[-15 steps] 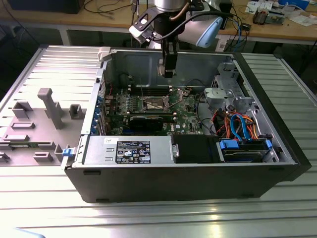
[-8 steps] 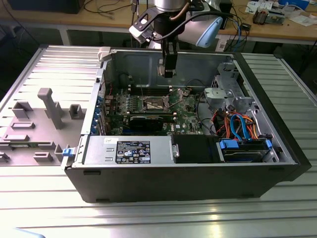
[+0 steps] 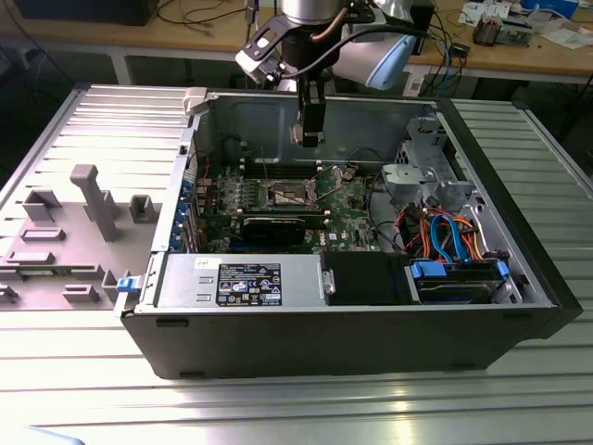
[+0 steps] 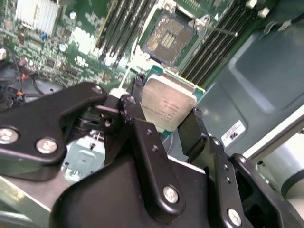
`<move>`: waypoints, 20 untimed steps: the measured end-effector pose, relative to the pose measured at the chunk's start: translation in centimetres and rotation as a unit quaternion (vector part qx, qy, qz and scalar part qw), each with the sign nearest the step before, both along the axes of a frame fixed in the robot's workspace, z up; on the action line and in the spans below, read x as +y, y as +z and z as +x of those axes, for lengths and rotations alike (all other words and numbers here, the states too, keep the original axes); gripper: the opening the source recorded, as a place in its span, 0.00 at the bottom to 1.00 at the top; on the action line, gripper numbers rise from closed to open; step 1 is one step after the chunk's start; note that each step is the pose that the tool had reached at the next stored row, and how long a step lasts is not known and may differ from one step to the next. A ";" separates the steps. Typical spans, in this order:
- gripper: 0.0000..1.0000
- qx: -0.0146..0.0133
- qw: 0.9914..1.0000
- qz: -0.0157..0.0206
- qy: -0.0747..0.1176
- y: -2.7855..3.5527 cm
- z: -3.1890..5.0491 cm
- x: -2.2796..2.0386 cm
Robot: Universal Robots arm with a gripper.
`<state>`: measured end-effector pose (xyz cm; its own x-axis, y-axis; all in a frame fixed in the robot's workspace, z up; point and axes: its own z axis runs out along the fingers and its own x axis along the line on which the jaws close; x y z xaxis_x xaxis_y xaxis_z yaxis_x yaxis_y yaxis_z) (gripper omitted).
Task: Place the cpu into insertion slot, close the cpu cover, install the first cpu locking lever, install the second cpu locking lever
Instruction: 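Place the cpu into insertion slot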
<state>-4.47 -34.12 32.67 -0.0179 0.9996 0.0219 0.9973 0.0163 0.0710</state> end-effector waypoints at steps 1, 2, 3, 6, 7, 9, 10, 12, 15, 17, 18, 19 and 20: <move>0.55 0.000 1.000 0.000 0.000 -0.13 -0.06 0.09; 0.55 0.000 1.000 0.000 -0.002 -0.40 -0.13 0.22; 0.55 0.000 1.000 0.000 -0.003 -0.62 -0.15 0.30; 0.55 0.002 1.000 0.000 -0.003 -1.00 -0.14 0.46; 0.55 0.002 1.000 0.000 -0.003 -1.00 -0.14 0.46; 0.55 0.002 1.000 0.000 -0.003 -1.04 -0.15 0.46; 0.55 0.002 1.000 0.000 -0.003 -1.06 -0.15 0.46; 0.55 0.002 1.000 0.000 -0.003 -1.07 -0.15 0.46; 0.55 0.002 1.000 0.000 -0.004 -1.08 -0.15 0.58; 0.55 0.002 1.000 0.000 -0.003 -1.11 -0.15 0.69; 0.55 0.002 1.000 0.000 -0.003 -1.17 -0.15 0.73; 0.55 0.002 1.000 0.000 -0.003 -1.26 -0.14 0.75; 0.55 0.002 1.000 0.000 -0.003 -1.31 -0.14 0.76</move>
